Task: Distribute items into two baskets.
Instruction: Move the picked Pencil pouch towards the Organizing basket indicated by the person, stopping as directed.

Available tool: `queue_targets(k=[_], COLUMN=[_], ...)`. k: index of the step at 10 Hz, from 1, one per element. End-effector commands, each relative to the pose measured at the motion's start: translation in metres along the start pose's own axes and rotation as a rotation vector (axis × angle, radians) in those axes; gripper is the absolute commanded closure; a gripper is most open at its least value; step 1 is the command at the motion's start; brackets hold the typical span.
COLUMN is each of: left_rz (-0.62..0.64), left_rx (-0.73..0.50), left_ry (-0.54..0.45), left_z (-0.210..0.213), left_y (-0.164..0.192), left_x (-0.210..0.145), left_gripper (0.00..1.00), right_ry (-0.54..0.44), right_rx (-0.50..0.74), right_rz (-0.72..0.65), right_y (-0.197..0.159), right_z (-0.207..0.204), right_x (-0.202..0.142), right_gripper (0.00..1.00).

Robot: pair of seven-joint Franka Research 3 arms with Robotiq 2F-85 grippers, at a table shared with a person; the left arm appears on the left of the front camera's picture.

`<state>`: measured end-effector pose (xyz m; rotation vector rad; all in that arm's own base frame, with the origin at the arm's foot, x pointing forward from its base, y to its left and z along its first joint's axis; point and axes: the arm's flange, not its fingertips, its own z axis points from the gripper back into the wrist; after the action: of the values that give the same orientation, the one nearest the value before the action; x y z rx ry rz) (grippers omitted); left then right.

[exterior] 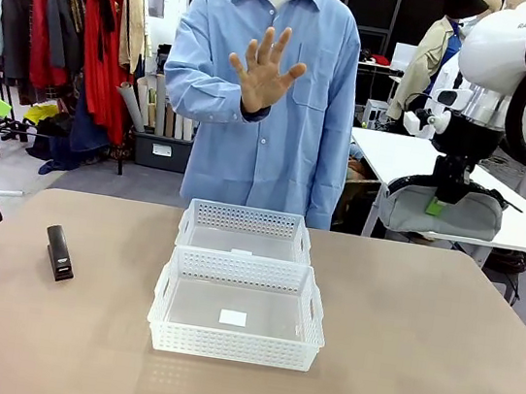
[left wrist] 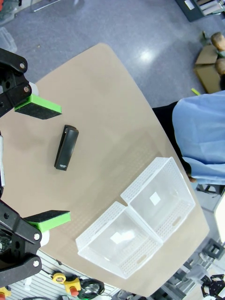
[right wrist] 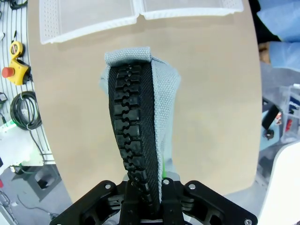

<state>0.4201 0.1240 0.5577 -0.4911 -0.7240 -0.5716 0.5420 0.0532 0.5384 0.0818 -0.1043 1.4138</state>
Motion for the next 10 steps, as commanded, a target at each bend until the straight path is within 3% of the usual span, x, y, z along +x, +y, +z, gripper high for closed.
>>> queue_targets(k=[1, 10], left_rz=[-0.005, -0.005], left_rx=[-0.01, -0.01], left_ry=[-0.008, -0.008], left_z=[0.0008, 0.0008], left_y=[0.0, 0.0], left_x=[0.0007, 0.0007], left_gripper=[0.0, 0.0], right_ry=[0.001, 0.001], right_rx=[0.0, 0.0], right_rz=[-0.002, -0.002], right_y=[-0.0003, -0.0003], right_z=[0.0043, 0.0043], right_x=[0.0007, 0.0007], right_gripper=[1.0, 1.0])
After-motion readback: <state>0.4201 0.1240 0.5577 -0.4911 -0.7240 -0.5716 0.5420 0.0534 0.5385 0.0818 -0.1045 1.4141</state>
